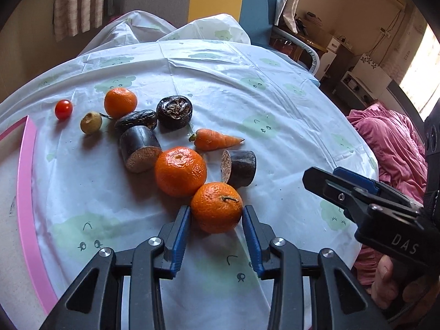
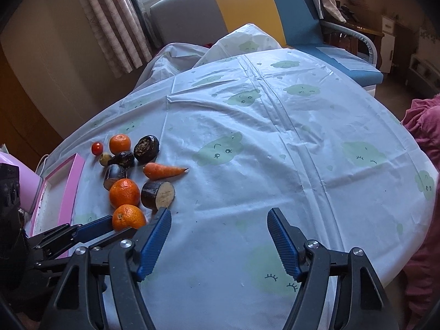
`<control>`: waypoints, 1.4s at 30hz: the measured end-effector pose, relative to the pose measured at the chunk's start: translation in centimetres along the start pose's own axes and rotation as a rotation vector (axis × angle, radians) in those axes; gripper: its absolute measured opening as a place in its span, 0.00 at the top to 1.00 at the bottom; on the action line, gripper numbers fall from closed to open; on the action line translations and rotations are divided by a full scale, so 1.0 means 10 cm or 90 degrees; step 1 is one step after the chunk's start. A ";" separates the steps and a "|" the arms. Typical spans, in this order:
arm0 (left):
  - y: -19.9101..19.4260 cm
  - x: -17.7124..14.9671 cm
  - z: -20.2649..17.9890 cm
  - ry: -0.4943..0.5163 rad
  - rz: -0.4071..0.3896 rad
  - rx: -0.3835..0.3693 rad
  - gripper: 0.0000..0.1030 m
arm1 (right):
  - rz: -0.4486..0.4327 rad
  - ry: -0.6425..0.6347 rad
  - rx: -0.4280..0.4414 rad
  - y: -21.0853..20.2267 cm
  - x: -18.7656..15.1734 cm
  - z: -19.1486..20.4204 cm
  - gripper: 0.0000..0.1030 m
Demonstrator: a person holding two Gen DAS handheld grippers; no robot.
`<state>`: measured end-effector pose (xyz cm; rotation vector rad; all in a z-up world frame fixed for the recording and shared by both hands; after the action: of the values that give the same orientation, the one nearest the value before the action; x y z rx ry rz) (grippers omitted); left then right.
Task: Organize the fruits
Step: 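Grasp the mandarin with the left gripper while the right gripper grasps an eggplant slice, then carry the mandarin into the tray and release it with the left gripper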
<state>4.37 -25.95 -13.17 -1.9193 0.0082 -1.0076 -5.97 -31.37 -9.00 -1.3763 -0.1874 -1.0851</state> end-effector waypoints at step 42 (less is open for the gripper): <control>-1.38 -0.62 2.25 -0.248 -0.109 0.326 0.63 | 0.063 -0.131 -0.021 0.68 -0.09 0.72 0.78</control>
<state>9.55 0.70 -12.07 -1.6214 -0.5906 -0.6460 1.69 -26.02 -12.38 -1.5108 -0.2495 -0.8685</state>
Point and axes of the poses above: each gripper's, at about its wrist camera, not at the fingertips, and y roughly the way its jaws point, z to its left, x to its top, the point moved 5 cm from there along y, roughly the way its jaws point, and after that the axes turned 10 degrees about -z, right-handed, at the moved point
